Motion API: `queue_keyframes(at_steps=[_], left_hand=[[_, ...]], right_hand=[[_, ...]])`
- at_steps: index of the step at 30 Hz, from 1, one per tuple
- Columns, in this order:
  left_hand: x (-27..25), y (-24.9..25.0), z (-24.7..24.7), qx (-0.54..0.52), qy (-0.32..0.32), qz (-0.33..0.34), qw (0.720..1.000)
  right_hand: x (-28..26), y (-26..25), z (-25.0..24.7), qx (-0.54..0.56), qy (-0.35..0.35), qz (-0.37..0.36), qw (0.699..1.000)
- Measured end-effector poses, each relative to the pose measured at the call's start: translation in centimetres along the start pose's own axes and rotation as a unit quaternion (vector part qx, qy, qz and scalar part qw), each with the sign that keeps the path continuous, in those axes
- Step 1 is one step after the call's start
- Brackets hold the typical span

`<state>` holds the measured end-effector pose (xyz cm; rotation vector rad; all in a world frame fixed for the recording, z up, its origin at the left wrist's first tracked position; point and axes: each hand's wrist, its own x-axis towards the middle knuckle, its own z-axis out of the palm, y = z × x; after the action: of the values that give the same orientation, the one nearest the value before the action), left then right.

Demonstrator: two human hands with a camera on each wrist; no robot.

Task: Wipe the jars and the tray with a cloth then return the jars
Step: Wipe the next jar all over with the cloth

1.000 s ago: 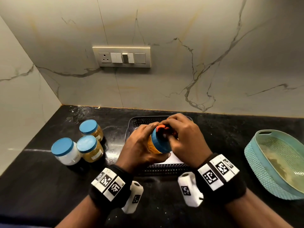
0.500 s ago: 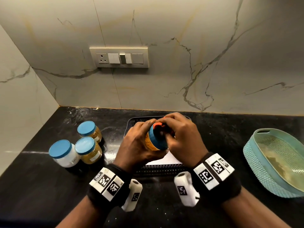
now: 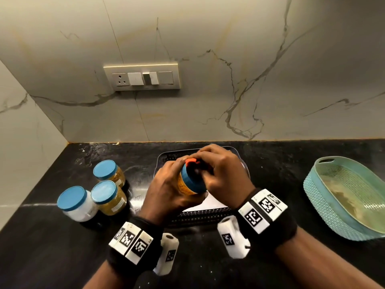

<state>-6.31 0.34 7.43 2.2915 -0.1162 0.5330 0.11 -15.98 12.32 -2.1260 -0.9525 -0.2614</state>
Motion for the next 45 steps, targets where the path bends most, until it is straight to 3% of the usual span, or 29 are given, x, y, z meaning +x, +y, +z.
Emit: queue_keyframes(at_steps=[6,15,19,23,26,30,37,42,45], left_hand=[[0.3,0.0,-0.9,0.038,-0.021,0.014,0.999],[0.4,-0.4,-1.3,0.084,0.015,0.003,0.996],[0.5,0.1,-0.7,0.12,-0.006,0.019,0.993],[0.9,0.2,-0.9,0.142,-0.007,0.019,0.99],[1.2,-0.1,-1.7,0.135,-0.003,0.009,0.991],[1.4,-0.7,-2.5,0.112,0.001,0.004,0.994],[0.5,-0.4,-1.4,-0.018,0.014,-0.027,0.999],[0.8,0.4,-1.0,0.029,-0.011,-0.011,0.999],[1.0,0.6,-1.1,0.042,-0.006,-0.02,0.999]], right_hand=[[0.1,-0.8,-0.1,0.002,-0.006,-0.063,0.998],[-0.8,0.3,-0.4,-0.056,-0.041,0.077,0.995],[0.2,-0.4,-0.2,-0.029,-0.008,0.106,0.994],[0.1,-2.0,-0.4,0.0,0.006,0.064,0.998],[-1.1,-2.3,-0.4,0.021,-0.02,0.013,1.0],[-3.2,-1.0,-0.8,-0.024,-0.049,-0.05,0.997],[-0.2,2.3,-1.6,-0.089,-0.077,-0.008,0.993],[2.9,0.2,-1.6,-0.071,-0.069,-0.005,0.995],[2.9,-2.0,-1.3,-0.024,-0.049,-0.054,0.997]])
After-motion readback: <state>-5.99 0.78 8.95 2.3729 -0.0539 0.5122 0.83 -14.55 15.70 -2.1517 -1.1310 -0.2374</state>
